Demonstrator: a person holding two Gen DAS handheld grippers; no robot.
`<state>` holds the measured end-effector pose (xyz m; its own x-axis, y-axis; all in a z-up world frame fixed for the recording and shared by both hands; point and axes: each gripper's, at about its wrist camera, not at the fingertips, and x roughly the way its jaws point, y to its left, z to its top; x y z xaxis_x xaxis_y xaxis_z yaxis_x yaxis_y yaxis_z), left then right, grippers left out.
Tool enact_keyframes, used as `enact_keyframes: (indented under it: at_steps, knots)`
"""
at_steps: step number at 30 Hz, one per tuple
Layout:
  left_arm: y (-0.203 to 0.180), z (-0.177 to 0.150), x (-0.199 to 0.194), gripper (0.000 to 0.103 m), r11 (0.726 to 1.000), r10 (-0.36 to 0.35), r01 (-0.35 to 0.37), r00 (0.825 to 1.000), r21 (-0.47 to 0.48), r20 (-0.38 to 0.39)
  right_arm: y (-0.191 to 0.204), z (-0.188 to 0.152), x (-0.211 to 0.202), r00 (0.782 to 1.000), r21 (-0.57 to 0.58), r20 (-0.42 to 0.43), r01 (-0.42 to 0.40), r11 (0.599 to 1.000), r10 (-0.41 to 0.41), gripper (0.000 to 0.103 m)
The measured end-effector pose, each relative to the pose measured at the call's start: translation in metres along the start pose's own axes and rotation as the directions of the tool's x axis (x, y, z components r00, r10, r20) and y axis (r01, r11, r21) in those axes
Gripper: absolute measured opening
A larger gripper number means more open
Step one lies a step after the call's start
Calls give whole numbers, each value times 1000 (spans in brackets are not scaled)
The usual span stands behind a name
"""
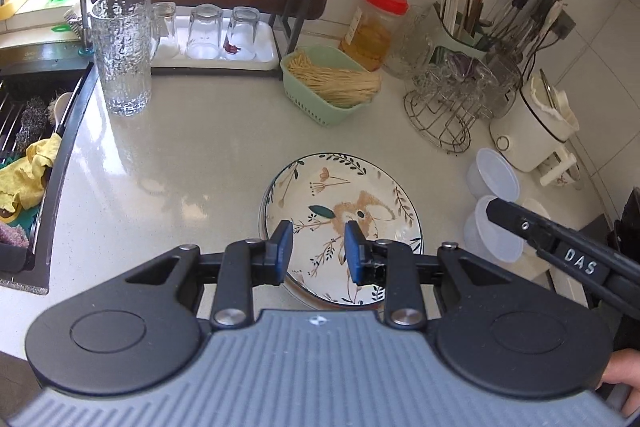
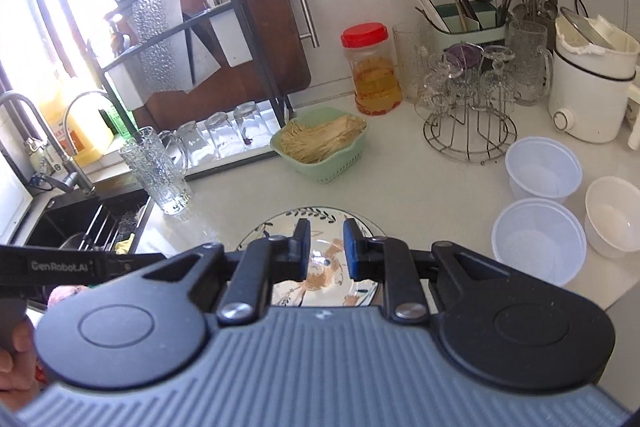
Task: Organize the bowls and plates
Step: 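Open the left gripper and withdraw from the stacked plates, then move the left gripper toward the translucent plastic bowls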
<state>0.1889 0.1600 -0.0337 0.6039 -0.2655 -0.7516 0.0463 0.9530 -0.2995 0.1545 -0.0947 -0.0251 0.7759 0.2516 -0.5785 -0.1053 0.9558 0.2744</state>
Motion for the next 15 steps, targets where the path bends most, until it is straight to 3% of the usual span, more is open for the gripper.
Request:
enact_keyframes:
  at_steps: [8,15]
  knots:
    - [-17,-2,-8,32,999,-43,42,998,18,51,-6,2,-13,999,-8,38,22,1000,-21,21]
    - [-38,-8,-7,32,1000,-29,28,997,7,67,-20,2,-9,1000,-16,18,-13,1000,14,21]
